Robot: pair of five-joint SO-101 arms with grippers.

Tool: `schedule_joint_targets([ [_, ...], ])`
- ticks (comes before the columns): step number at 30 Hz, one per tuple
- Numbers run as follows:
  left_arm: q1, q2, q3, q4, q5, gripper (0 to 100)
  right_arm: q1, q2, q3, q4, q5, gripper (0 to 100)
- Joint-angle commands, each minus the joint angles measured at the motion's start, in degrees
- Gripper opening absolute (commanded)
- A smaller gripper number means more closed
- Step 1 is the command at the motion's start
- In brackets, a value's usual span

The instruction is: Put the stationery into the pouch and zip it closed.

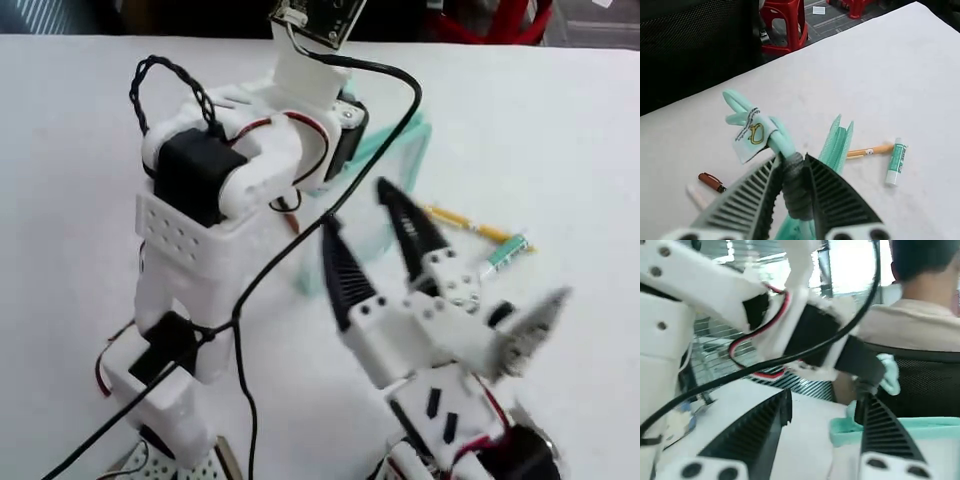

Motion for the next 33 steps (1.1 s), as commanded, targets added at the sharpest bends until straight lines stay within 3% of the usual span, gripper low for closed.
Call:
schedule_joint_targets([
  [1, 1.1, -1.2, -3.9, -2.0, -0.6, 3, -1.4, 4.4, -0.2, -2.7, -1.1, 21.1],
  [7, 0.8, -1.5, -6.4, -3.0, -0.6, 3, 6.8, 7.2, -0.2, -4.7, -10.9, 21.2],
  [16, 1.1, -1.5, -6.6, -2.0, -0.3, 2, 10.9, 7.3, -0.1, -8.0, -9.1, 21.7],
  [21, 0.7, -1.5, -6.7, 0.2, -0.3, 2, 8.9, 7.3, 0.5, -8.7, -5.8, 28.1],
  [33, -2.1, -1.4, -3.3, 1.1, -4.4, 2, 8.9, 17.8, 0.1, -13.5, -5.5, 24.6],
])
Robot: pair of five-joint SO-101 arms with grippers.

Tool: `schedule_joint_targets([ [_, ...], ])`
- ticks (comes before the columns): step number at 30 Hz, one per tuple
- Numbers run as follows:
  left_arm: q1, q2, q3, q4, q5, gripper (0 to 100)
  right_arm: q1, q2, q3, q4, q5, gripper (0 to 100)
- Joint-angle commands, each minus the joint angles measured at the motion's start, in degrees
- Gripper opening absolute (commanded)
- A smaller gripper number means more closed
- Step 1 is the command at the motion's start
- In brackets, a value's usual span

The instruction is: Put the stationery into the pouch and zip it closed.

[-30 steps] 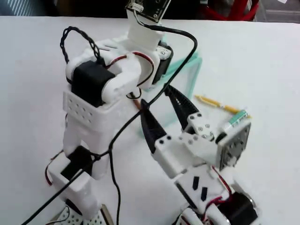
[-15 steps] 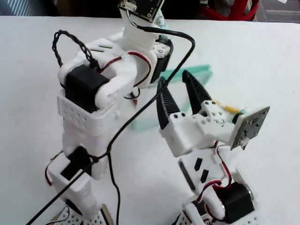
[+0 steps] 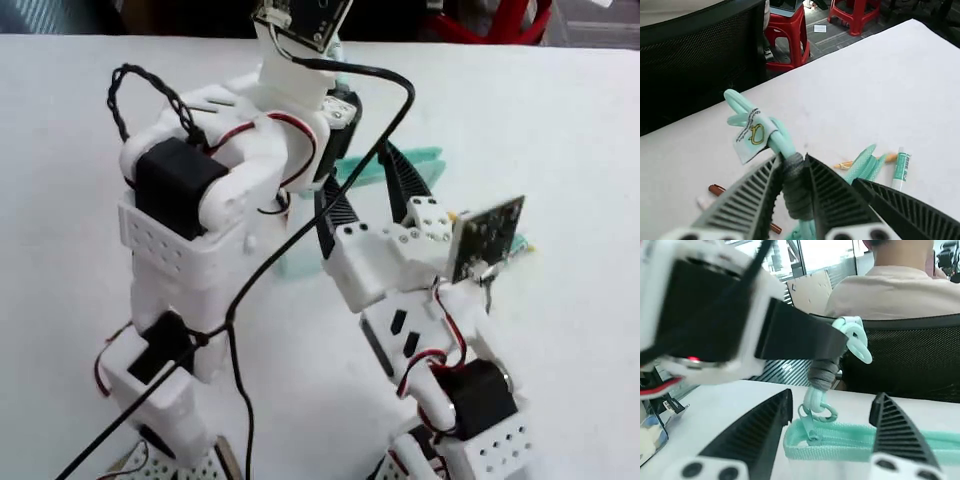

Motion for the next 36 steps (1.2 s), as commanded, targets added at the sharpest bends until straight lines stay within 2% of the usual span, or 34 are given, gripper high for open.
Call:
schedule_joint_targets([
  [1, -1.4, -1.5, 2.3, -0.2, -2.4, 2, 0.0, 3.6, -2.8, -1.0, 0.8, 24.6],
  [5, -2.9, -1.5, 2.3, -0.4, -2.5, 3, -0.3, 7.5, -5.3, -1.2, 1.1, 24.6],
  [10, -3.0, -1.5, 2.8, 0.0, -3.8, 3, -0.4, 13.4, -9.9, -0.7, 12.7, 20.0],
  [15, -2.3, -1.6, 2.5, 0.1, -6.5, 2, -1.9, 14.4, -10.1, -0.6, 16.3, 14.5],
  [22, -0.9, -1.6, 2.4, 0.4, -6.5, 2, -1.5, 10.4, -6.9, -1.3, 16.4, 14.6],
  [30, 4.5, -5.7, 2.9, 0.4, -6.5, 2, 2.0, 3.8, 3.9, -12.9, 16.4, 22.8],
  [36, 7.4, -7.6, 3.0, 0.4, -6.5, 2, 2.2, 0.9, 8.4, -17.5, 16.4, 22.7],
])
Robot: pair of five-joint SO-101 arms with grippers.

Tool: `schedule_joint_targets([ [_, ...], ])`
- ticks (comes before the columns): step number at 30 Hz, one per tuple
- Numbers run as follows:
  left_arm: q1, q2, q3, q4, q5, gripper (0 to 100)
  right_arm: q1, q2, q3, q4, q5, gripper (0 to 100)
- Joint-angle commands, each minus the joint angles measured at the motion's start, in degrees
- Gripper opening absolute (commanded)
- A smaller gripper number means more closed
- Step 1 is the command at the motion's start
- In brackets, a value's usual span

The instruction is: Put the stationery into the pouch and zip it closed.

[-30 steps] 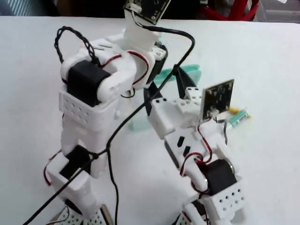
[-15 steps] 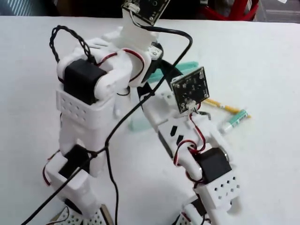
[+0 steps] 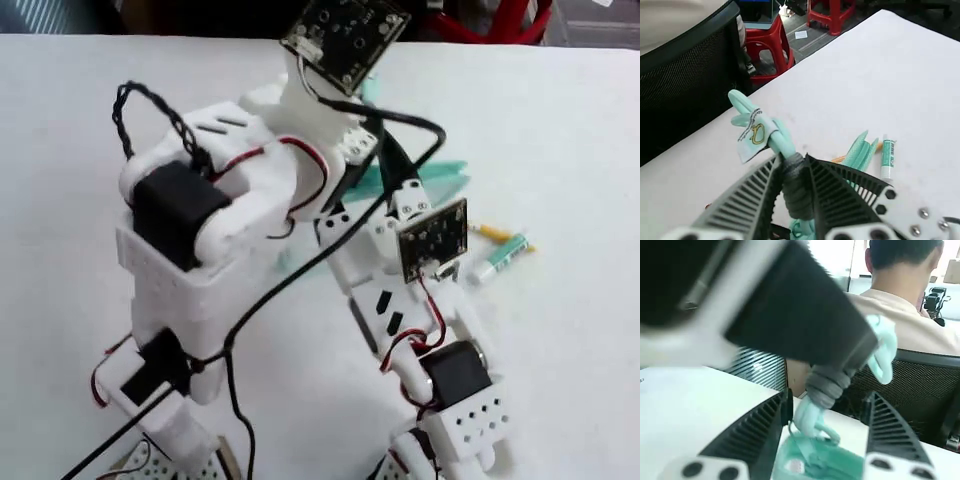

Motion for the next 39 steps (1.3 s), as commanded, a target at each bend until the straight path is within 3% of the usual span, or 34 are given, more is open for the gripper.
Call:
schedule_joint_targets([
  [1, 1.6, -3.1, 0.3, 0.4, -0.3, 2, 0.7, -2.3, -0.2, -1.9, 0.5, 22.7],
  [14, 0.1, -3.6, 4.9, 0.4, -0.3, 2, 0.7, -8.3, 0.1, 1.6, 0.5, 22.5],
  [20, 0.2, -3.5, 4.6, 0.0, -0.3, 2, 0.7, -8.4, 0.9, 2.2, 0.6, 13.3],
  [39, 0.7, -3.5, 4.9, 0.2, 2.5, 2, 0.3, -8.4, 2.3, 2.0, 0.5, 10.1],
])
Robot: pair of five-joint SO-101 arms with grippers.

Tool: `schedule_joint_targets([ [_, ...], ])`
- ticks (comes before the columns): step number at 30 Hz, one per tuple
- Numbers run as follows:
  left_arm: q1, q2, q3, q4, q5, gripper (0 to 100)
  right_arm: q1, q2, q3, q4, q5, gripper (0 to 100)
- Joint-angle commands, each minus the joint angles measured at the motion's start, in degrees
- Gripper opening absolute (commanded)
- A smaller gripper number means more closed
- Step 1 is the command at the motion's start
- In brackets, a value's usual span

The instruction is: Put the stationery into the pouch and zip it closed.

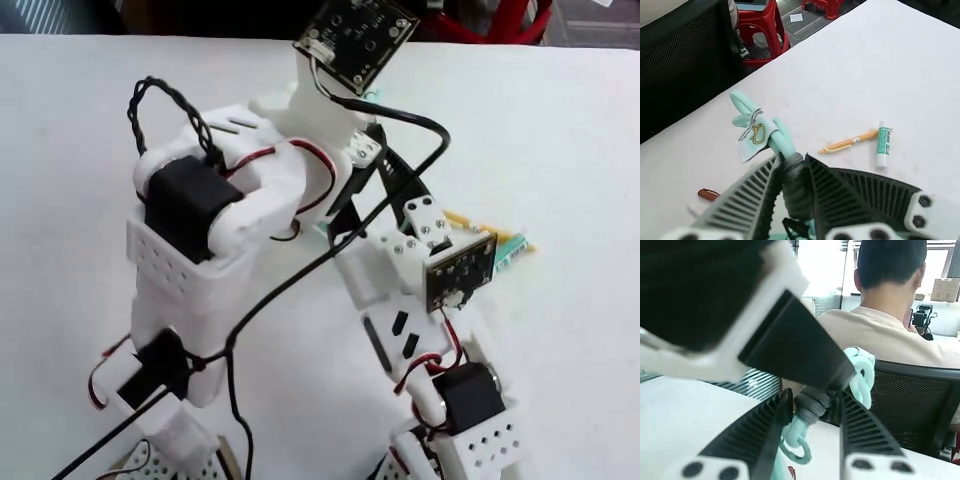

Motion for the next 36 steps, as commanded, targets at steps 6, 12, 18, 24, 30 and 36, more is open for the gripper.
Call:
schedule_joint_targets([
  [6, 0.1, -2.3, -0.3, 0.1, 0.8, 2, -0.1, -0.3, -0.6, -0.2, 1.0, 2.2],
  [12, -0.2, -2.3, -0.3, 0.1, 0.4, 4, 0.3, -0.3, -0.7, -0.3, 1.1, 1.9],
  [18, -3.7, -3.9, 0.2, 0.3, 1.7, 29, 3.3, -0.3, -0.7, -1.1, 2.5, 1.9],
  [24, -7.0, -10.2, 0.1, 0.2, -1.5, 29, 4.0, -0.3, -0.7, -0.7, 2.3, 1.9],
  [30, -17.7, -17.5, 7.4, 0.4, -16.4, 29, 4.0, -0.3, -3.7, 3.0, 2.2, 1.9],
  [36, -20.6, -21.9, 31.5, -1.6, -32.4, 29, 4.3, -0.3, -9.7, 9.8, 2.4, 1.9],
])
